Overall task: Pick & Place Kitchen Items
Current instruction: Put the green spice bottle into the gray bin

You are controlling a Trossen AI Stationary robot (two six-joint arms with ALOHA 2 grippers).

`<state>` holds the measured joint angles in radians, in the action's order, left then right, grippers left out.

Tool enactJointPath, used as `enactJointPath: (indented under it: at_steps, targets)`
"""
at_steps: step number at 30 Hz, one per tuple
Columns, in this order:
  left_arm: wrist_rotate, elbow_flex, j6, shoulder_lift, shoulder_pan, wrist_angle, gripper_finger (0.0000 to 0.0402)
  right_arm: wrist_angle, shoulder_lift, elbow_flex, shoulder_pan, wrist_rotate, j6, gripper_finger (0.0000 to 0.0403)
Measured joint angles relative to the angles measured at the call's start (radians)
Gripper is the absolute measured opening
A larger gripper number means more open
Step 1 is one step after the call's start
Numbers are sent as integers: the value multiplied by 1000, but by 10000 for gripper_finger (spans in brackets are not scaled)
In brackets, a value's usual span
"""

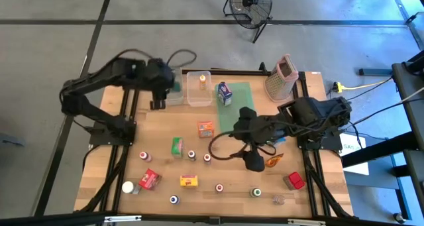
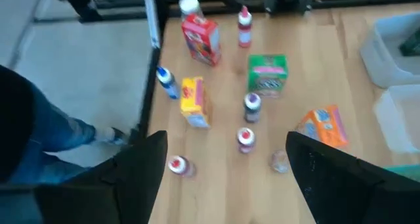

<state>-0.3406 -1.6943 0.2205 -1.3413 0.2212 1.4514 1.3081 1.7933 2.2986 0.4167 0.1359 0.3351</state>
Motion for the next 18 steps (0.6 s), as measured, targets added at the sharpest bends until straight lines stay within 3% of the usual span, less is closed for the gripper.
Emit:
enactJointPath:
  at_steps: [6,18]
  targets:
    - [106,0,30,-109,196,-15,199,55,-6,0,17,3,-64,311]
    - [264,1,178,-323,477,-86,199,138,-19,0,-19,54,-112,311]
